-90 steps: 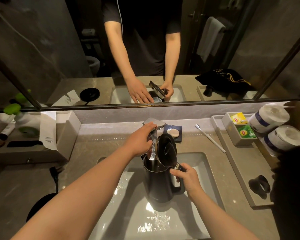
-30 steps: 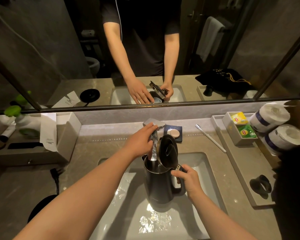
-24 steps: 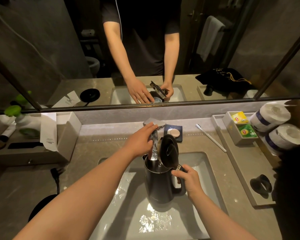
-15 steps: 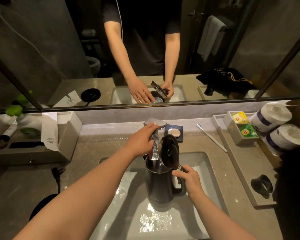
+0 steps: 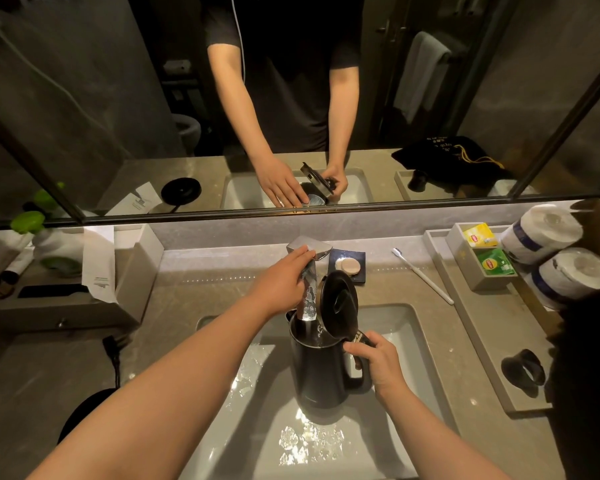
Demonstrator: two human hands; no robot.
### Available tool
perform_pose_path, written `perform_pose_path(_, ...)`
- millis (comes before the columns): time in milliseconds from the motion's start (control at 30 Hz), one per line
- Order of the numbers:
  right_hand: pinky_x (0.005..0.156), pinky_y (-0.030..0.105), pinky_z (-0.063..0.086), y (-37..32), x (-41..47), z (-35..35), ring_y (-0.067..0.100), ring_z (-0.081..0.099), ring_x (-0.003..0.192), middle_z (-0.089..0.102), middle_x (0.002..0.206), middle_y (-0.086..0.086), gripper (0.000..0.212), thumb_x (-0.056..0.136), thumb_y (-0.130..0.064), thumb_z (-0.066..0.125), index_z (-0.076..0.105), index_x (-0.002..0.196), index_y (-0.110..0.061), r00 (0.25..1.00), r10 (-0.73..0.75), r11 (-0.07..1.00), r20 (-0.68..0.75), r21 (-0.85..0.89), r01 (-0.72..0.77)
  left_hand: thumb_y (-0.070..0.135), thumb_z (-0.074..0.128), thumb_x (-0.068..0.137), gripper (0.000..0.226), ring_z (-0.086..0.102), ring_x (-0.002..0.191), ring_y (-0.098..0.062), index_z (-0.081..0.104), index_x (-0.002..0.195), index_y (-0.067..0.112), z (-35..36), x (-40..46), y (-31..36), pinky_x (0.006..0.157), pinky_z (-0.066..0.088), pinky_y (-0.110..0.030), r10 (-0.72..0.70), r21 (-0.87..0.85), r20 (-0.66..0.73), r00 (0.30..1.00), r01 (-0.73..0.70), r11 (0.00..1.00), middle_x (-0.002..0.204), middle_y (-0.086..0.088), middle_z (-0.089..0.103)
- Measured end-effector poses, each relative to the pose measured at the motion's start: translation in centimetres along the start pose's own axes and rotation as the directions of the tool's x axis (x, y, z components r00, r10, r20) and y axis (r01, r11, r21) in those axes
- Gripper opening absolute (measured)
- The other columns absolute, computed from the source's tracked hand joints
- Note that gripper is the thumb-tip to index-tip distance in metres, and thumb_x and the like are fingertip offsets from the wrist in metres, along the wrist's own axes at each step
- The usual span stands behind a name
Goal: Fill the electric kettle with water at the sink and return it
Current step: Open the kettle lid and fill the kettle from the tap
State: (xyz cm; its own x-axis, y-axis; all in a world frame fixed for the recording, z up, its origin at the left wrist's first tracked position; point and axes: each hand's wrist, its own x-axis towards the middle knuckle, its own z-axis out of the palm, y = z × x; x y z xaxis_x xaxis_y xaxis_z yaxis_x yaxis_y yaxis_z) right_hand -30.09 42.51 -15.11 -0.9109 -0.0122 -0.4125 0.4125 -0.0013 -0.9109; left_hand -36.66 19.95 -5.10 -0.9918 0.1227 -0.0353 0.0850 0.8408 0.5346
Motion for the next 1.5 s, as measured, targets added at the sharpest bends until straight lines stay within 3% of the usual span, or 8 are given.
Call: perform_pose_path(1500, 0.058, 0.036, 0.044, 0.42, -0.35, 0.2, 0.023, 0.052, 0.058, 0.056, 0.056, 0.005, 0.03, 0.054, -0.021, 0.082, 0.062, 0.067, -0.002, 1.0, 0.001, 1.0, -0.003, -0.016, -0.001, 0.014, 0.048, 0.091, 0.061, 0.034, 0.138, -0.02, 0.031, 0.146, 0.033, -0.34, -0.1, 0.06, 0.109, 0.034, -0.04, 0.005, 0.015, 0.013, 1.0, -0.005, 1.0, 0.157, 0.006, 0.026)
